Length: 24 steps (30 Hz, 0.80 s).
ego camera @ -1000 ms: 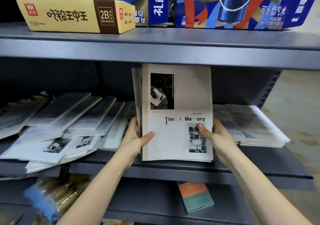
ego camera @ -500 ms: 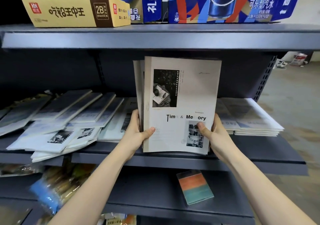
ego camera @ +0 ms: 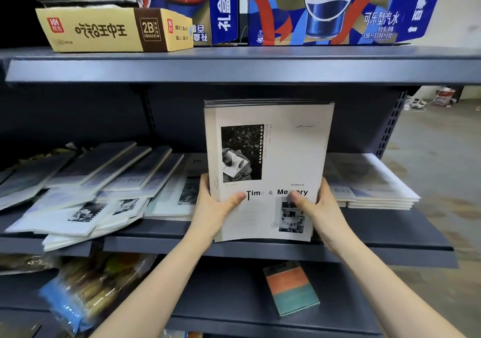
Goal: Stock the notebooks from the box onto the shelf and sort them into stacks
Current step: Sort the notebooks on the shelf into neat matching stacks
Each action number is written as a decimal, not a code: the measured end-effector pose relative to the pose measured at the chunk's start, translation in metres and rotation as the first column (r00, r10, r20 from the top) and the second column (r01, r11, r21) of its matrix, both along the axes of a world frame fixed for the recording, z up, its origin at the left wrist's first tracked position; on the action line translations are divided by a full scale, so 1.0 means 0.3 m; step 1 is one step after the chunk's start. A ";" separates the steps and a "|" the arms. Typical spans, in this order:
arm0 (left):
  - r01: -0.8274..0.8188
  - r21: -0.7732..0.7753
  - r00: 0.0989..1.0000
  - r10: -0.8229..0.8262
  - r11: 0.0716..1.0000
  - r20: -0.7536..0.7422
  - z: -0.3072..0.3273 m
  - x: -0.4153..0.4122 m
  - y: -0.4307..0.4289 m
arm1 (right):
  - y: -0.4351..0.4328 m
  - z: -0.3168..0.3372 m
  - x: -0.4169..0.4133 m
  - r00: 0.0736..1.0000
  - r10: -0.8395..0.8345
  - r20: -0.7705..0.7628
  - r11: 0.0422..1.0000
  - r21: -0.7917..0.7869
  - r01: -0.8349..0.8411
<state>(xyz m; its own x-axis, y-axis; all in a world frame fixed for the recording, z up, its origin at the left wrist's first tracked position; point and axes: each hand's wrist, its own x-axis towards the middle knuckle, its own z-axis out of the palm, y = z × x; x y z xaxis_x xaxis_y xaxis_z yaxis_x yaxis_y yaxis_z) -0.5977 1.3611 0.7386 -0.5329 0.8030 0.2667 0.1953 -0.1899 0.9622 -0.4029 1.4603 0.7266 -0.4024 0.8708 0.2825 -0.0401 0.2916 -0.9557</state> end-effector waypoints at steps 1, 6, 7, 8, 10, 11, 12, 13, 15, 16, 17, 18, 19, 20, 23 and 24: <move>-0.003 0.016 1.000 0.003 1.000 -0.012 0.000 0.006 0.003 | 0.001 0.004 -0.003 1.000 -0.006 0.011 1.000 0.015 0.006; 0.026 0.000 0.999 -0.026 1.000 -0.018 -0.005 0.002 0.028 | 0.004 0.017 0.014 0.999 -0.021 0.025 0.999 0.034 0.020; 0.038 -0.008 0.999 -0.038 0.999 -0.029 -0.003 0.001 0.033 | 0.005 0.021 0.017 0.999 -0.025 0.029 0.999 0.033 0.024; 0.046 -0.011 0.998 -0.047 0.999 -0.040 0.005 0.002 0.036 | 0.005 0.031 0.018 0.999 -0.025 0.032 0.999 0.025 0.024; 0.045 -0.019 0.998 -0.046 0.999 -0.049 0.032 -0.003 0.036 | 0.015 0.051 0.016 1.000 -0.011 0.022 1.000 0.003 0.011; 0.038 -0.013 0.998 -0.039 0.999 -0.046 0.048 -0.008 0.038 | 0.021 0.060 0.015 1.000 -0.003 0.013 1.000 -0.002 0.003; 0.036 -0.002 0.999 -0.036 0.999 -0.037 0.065 -0.010 0.038 | 0.024 0.070 0.013 1.000 0.001 0.000 1.000 -0.008 -0.001; 0.030 0.010 0.999 -0.030 0.999 -0.026 0.079 -0.010 0.039 | 0.027 0.077 0.012 1.000 0.004 -0.010 1.000 -0.019 -0.004; 0.006 0.029 1.000 -0.006 1.000 -0.024 0.089 -0.007 0.044 | 0.028 0.078 0.014 1.000 -0.001 -0.030 0.999 -0.048 -0.001; -0.010 0.030 1.000 0.011 1.000 -0.019 0.085 -0.003 0.045 | 0.026 0.071 0.015 0.999 -0.001 -0.038 0.998 -0.063 -0.001; -0.025 0.024 1.000 0.025 0.999 -0.010 0.077 0.003 0.046 | 0.022 0.062 0.016 0.999 -0.008 -0.041 0.997 -0.083 0.005; -0.032 0.015 0.999 0.032 0.999 -0.005 0.066 0.009 0.044 | 0.020 0.050 0.015 0.999 -0.020 -0.039 0.995 -0.102 0.016; -0.036 0.002 0.999 0.036 0.999 -0.002 0.056 0.015 0.042 | 0.016 0.042 0.012 0.999 -0.031 -0.035 0.993 -0.114 0.027; -0.038 -0.007 0.999 0.038 0.999 -0.003 0.049 0.020 0.039 | 0.011 0.037 0.007 0.999 -0.042 -0.032 0.992 -0.123 0.038; -0.018 -0.013 1.000 0.018 1.000 -0.020 0.041 0.018 0.033 | -0.001 0.035 -0.001 0.998 -0.053 -0.045 0.992 -0.120 0.047; -0.003 -0.008 0.999 0.002 1.000 -0.046 0.038 0.013 0.032 | -0.002 0.034 0.002 0.998 -0.049 -0.035 0.993 -0.109 0.045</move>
